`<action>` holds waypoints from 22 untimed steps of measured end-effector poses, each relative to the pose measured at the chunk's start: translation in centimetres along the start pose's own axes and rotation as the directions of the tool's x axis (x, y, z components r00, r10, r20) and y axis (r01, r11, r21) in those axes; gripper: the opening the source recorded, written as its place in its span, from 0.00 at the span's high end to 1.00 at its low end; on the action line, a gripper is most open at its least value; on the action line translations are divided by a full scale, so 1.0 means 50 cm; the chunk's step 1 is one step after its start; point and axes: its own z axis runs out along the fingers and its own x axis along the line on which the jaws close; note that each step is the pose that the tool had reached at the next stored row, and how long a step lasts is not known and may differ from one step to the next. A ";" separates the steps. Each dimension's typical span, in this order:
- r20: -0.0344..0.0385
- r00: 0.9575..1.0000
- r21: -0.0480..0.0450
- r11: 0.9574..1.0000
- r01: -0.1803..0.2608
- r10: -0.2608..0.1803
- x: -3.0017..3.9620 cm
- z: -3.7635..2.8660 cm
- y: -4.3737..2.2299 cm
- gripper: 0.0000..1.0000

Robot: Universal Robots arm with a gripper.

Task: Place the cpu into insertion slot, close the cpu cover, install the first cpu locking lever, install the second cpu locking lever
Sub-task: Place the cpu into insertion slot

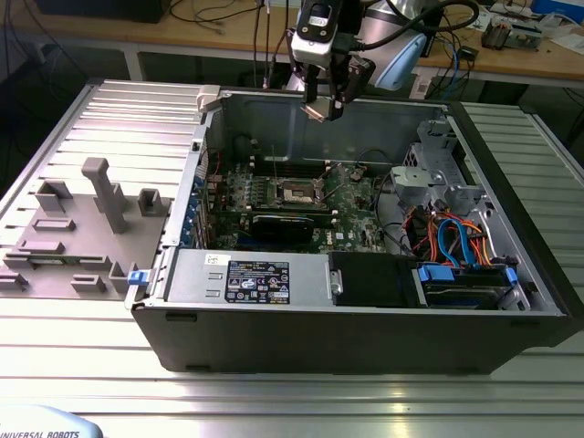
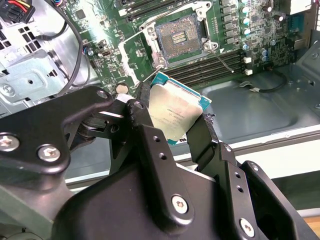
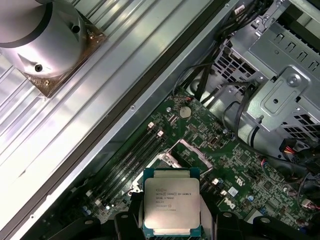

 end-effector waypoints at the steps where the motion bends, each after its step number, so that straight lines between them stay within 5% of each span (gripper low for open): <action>1: 0.000 1.000 0.000 1.000 -0.001 0.001 0.000 0.000 0.000 0.46; 22: 0.002 1.000 0.000 1.000 -0.021 0.021 0.000 0.000 0.000 0.46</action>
